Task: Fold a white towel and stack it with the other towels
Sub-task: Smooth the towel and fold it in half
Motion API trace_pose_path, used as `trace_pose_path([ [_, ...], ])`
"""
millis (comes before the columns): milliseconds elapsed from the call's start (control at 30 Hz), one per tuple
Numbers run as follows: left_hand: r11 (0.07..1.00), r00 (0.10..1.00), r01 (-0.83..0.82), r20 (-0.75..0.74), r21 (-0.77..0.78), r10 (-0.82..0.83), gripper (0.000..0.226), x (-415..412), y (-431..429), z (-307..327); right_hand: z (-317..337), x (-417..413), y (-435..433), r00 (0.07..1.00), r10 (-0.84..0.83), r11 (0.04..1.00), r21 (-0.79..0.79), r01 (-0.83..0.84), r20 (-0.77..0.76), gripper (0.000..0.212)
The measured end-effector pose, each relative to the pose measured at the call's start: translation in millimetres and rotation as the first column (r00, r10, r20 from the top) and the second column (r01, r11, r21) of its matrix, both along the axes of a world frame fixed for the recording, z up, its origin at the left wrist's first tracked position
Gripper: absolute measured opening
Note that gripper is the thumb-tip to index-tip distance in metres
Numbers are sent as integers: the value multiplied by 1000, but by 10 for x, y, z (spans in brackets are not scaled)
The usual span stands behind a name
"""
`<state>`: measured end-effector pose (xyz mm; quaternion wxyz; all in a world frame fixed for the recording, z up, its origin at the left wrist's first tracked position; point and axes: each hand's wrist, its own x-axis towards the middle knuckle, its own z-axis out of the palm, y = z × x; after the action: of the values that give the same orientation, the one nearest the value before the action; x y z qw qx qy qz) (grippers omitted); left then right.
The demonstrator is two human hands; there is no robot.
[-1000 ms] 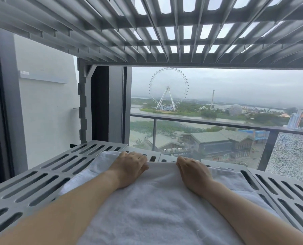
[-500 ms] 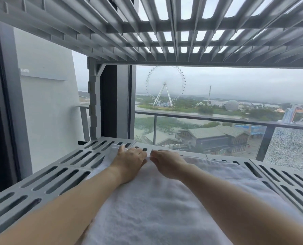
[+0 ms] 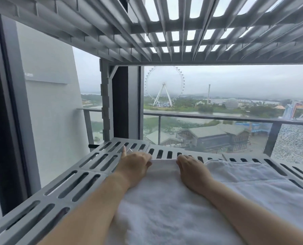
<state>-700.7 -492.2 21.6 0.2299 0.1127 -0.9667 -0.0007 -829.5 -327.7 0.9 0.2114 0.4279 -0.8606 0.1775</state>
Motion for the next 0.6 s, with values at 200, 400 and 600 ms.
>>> trace_pose_path([
  [200, 988, 992, 91, -80, -123, -101, 25, -37, 74, 22, 54, 91, 33, 988, 147, 989, 19, -147, -37, 33],
  [400, 956, 911, 288, -294, -56, -291, 17, -54, 82, 53, 122, 233, -15, 977, 209, 977, -48, -206, 45, 24],
  [600, 793, 935, 233, -354, 562, -24, 59, 44, -82, 43, 97, 238, -11, 986, 144, 989, -45, -141, 82, 25],
])
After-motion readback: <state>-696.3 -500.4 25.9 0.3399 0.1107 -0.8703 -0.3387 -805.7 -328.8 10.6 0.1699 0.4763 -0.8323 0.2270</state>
